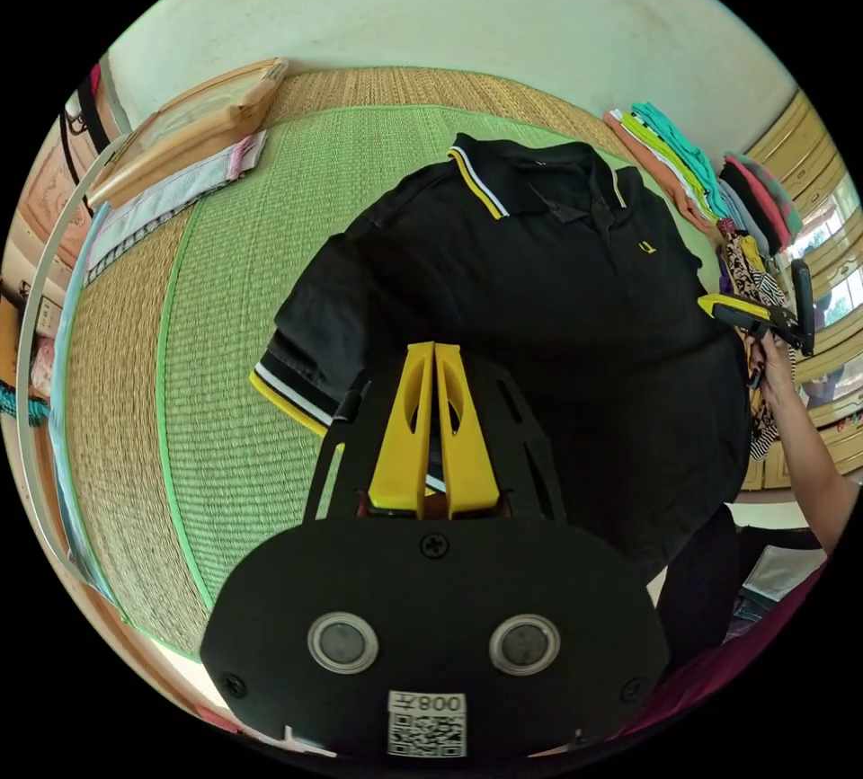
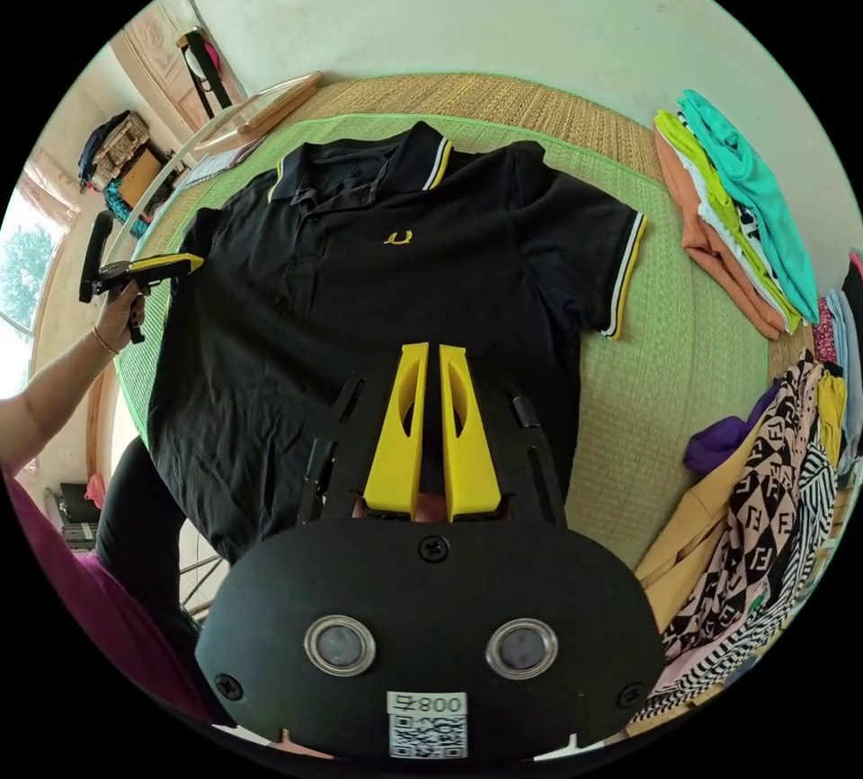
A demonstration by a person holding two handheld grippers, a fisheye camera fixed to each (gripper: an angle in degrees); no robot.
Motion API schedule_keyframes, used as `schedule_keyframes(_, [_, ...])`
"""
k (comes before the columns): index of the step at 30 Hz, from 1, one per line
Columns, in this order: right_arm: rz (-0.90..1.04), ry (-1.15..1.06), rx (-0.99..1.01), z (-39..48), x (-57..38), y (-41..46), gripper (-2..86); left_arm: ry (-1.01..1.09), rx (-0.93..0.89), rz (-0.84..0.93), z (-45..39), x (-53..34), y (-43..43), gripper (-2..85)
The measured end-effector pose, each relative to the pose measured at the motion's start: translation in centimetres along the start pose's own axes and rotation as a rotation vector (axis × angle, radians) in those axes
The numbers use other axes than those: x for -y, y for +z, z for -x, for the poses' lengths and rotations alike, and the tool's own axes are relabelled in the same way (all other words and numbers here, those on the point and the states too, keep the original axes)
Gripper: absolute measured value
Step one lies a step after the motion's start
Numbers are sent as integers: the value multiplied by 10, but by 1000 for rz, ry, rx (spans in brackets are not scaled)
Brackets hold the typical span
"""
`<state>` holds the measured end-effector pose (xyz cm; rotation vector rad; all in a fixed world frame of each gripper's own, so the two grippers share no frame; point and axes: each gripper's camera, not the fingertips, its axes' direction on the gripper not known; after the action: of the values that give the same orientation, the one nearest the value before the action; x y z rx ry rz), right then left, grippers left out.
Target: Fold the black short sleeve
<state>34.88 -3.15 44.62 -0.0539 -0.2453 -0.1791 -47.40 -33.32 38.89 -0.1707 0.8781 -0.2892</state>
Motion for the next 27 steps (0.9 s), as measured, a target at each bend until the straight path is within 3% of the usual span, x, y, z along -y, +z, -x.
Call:
schedule_keyframes(8, [27,-12,40,9,38,31,2,62,188,28,18,56,-6,0])
schedule_keyframes(22, [-77,92,25,-35,121,46,0,76,-76,-266,17,45,-62,0])
schedule_keyframes(27, [-39,123,-39,-50,145,78,0,120,-123,-109,21,82,-23,0])
